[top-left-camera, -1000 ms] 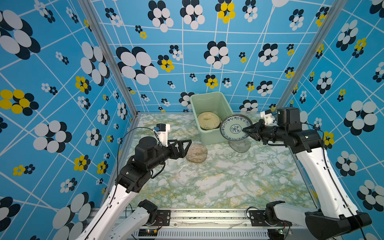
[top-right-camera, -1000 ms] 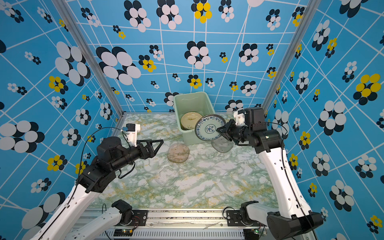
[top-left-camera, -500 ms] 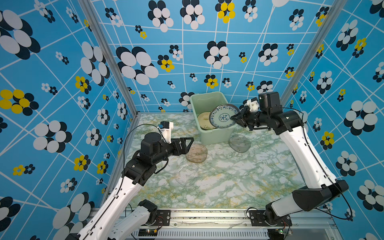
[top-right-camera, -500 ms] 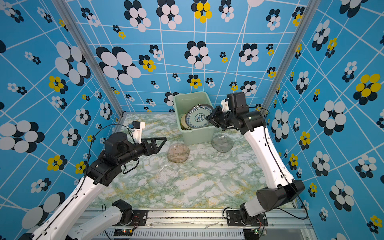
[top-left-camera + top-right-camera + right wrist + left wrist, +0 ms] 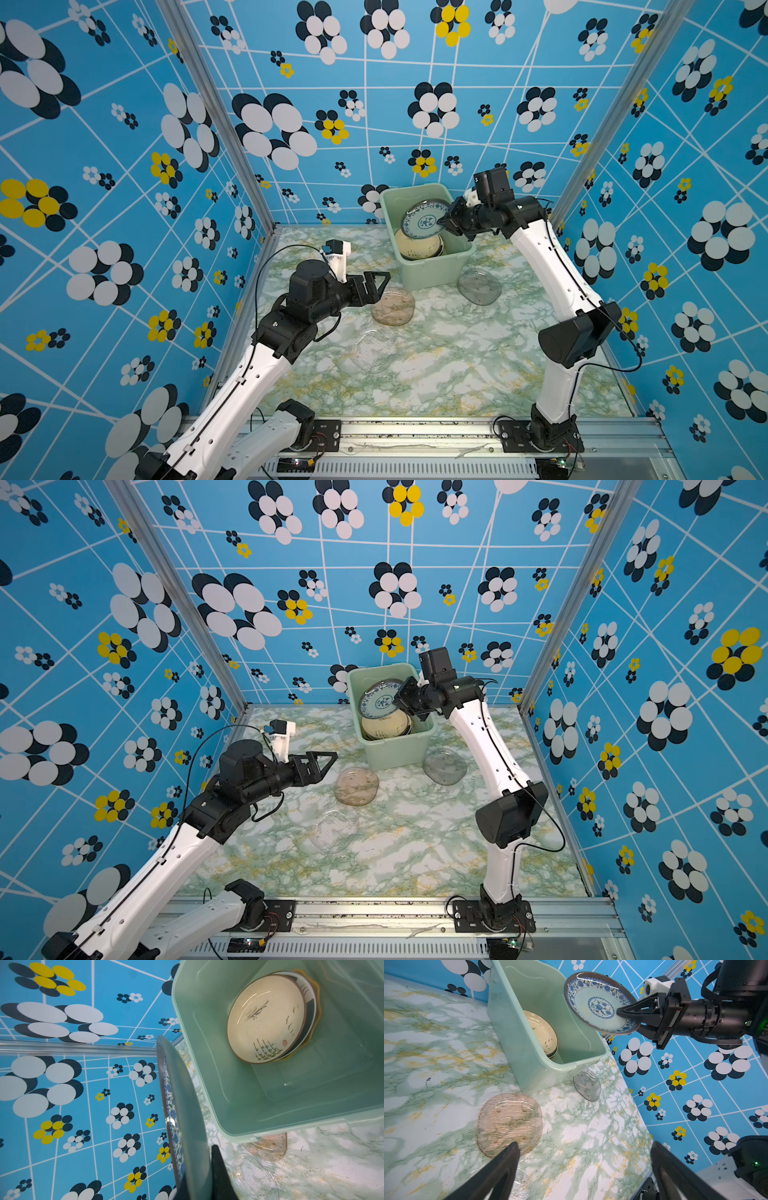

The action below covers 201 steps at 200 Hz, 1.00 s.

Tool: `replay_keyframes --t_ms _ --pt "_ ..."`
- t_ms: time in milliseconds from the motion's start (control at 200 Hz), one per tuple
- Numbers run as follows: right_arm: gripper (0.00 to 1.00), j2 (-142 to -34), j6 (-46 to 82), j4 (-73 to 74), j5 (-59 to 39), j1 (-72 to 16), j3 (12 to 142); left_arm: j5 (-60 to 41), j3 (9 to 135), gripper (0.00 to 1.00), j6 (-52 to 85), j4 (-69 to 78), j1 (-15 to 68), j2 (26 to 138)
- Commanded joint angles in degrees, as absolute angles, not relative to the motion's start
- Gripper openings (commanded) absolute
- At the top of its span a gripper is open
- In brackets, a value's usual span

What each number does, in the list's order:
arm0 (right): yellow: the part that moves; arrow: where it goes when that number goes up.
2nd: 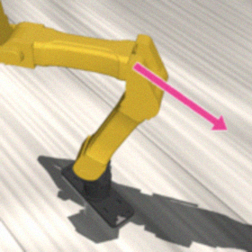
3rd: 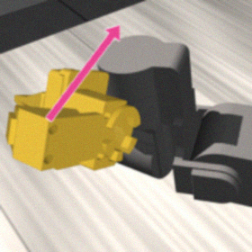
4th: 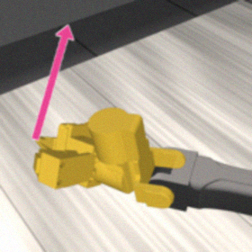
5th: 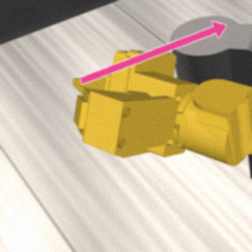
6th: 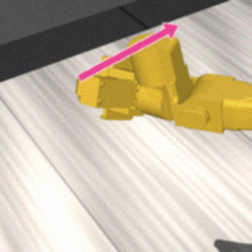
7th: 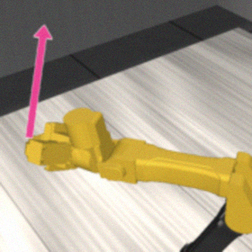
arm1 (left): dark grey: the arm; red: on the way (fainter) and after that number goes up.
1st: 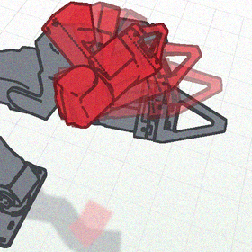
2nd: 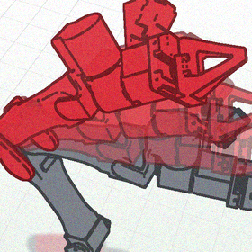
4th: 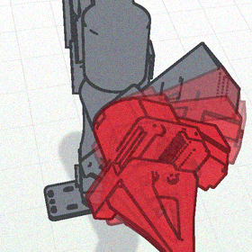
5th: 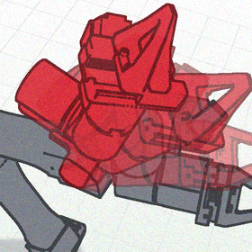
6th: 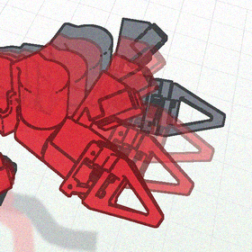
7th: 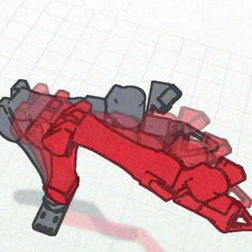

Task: Place the plates into the plastic bin on the countertop
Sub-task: 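Lift the floral plate upright with the right gripper while the left arm withdraws, then lower the floral plate into the bin against the stacked plates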

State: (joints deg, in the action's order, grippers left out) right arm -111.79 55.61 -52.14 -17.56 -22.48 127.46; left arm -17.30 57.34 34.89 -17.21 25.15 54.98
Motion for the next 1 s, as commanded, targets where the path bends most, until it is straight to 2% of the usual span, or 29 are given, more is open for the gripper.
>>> replay_keyframes --t_ms 0,350,565,735,1000 --pt "0.0 -114.8 57.3 -51.7 -14.6 -22.8 130.5 -16.3 60.3 0.99 34.4 -18.2 24.4 57.4" --pt "0.0 -126.0 65.2 -49.2 -5.3 -22.6 138.7 -16.4 65.4 0.99 29.9 -18.7 24.2 66.9" --pt "0.0 -128.4 73.0 -47.0 2.7 -22.8 138.5 -11.1 66.5 0.99 30.0 -17.8 24.4 69.4" --pt "0.0 -129.4 79.3 -46.7 7.5 -24.1 137.3 -12.2 66.3 0.99 30.7 -15.2 24.7 71.4" --pt "0.0 -133.0 85.0 -46.2 8.0 -26.9 138.0 -13.2 67.8 0.99 31.3 -13.9 26.5 74.6"
